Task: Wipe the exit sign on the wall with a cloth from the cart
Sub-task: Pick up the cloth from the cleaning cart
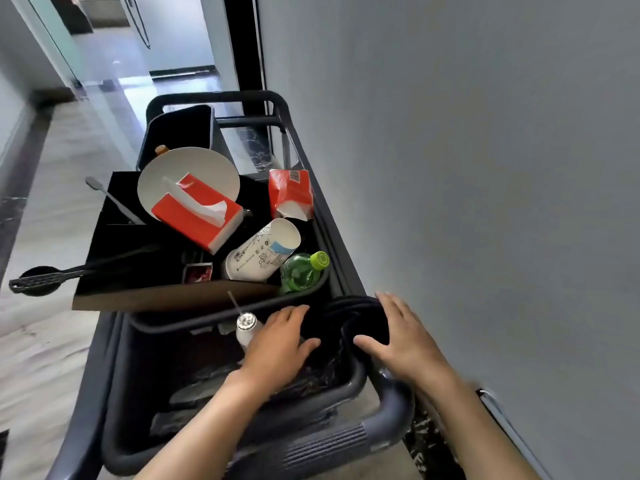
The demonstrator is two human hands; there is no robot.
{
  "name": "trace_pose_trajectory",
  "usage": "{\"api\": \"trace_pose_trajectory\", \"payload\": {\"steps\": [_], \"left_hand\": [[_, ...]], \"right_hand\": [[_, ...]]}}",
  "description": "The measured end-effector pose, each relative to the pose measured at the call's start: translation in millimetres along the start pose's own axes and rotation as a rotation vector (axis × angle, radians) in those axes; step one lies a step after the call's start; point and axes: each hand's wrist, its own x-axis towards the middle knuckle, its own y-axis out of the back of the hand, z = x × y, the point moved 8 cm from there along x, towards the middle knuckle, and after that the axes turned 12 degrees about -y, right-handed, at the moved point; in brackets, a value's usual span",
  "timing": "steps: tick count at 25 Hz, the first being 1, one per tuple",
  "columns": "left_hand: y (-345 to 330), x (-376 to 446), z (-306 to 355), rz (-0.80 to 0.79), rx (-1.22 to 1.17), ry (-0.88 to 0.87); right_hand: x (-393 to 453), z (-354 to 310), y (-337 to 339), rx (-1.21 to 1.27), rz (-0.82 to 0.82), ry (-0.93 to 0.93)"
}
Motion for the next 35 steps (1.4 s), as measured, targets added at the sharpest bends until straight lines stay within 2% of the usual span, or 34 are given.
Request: {"api": "trace_pose_trajectory", "payload": {"steps": [7, 11, 19, 26, 35], "left_hand": [[-21, 16, -3, -0.137, -0.145, -0.037], [-15, 18, 0, -0.069, -0.150, -0.033], [21, 5, 7, 0.102, -0.295, -0.088], [51, -6, 34, 0.121, -0.295, -0.124], [70, -7, 109, 0.109, -0.320, -0.371]], "right_hand": [[22, 5, -8, -0.013, -0.097, 0.003], [21, 9, -1, -0.024, 0.035, -0.044], [-7, 6, 23, 0.030, 0.118, -0.001], [-51, 2, 60, 0.079, 0.242, 0.004], [-127, 30, 102, 0.125, 0.450, -0.152]]}}
